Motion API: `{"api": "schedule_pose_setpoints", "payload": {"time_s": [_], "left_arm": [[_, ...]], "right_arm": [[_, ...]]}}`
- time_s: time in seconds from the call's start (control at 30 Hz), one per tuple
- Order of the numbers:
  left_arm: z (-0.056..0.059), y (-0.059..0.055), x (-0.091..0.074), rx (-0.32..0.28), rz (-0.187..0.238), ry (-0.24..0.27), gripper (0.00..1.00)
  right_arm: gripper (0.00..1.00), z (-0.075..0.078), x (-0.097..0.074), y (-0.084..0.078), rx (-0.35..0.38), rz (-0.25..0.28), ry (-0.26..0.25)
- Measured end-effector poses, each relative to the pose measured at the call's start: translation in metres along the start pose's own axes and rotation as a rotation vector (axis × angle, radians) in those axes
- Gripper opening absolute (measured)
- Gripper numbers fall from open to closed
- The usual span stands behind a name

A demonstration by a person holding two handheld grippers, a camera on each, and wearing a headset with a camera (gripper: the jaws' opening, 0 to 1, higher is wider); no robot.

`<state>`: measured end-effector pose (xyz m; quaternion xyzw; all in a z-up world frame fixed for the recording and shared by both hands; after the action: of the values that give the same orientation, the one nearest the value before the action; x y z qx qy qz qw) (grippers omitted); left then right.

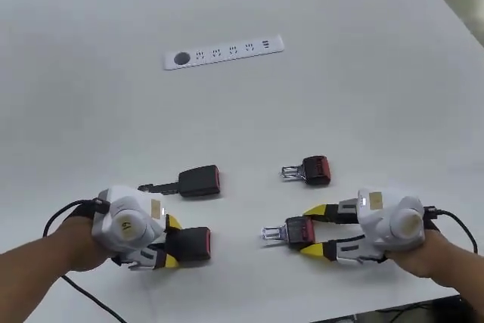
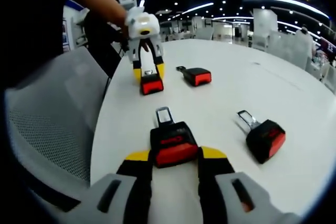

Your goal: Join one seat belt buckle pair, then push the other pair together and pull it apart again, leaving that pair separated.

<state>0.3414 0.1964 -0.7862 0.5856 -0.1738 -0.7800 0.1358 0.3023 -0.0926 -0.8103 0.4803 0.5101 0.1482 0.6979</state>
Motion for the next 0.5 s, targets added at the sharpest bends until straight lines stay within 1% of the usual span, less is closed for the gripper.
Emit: {"api": "schedule_pose_setpoints", "payload": {"time_s": [0.13,0.2,0.3,0.43,0.5], "left_arm": [[0.000,0.001,0.000,0.001,-0.004,0.001,0.32],[0.000,0.001,0.000,-0.003,-0.004,0.003,0.32],[0.000,0.001,0.000,-0.003,-0.007,0.005,0.32],[0.000,0.001,0.000,-0.008,-0.006,0.007,0.32],[0.000,0.002,0.000,-0.004,-0.009,0.008,0.32]], "right_arm": [[0.33,-0.007,0.009,0.007,0.012,0.031,0.027],[0.33,-0.010,0.013,0.007,0.017,0.024,0.026],[0.33,-0.013,0.019,0.013,0.002,0.023,0.024],[0.33,-0.016,0.027,0.019,0.004,0.029,0.027],[0.33,-0.020,0.032,0.024,-0.017,0.014,0.037]]}}
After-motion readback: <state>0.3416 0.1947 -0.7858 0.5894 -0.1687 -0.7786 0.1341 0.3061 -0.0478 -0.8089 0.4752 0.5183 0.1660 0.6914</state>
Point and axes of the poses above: the centre of the closed fingertips' face, and the gripper's own axes: x roughly forward along the fingers, z roughly to its right, y roughly out of its top, the point moved 8 cm from there along -x, roughly backward along the fingers, and after that the axes turned 12 degrees about -y, right-handed, at the moved point
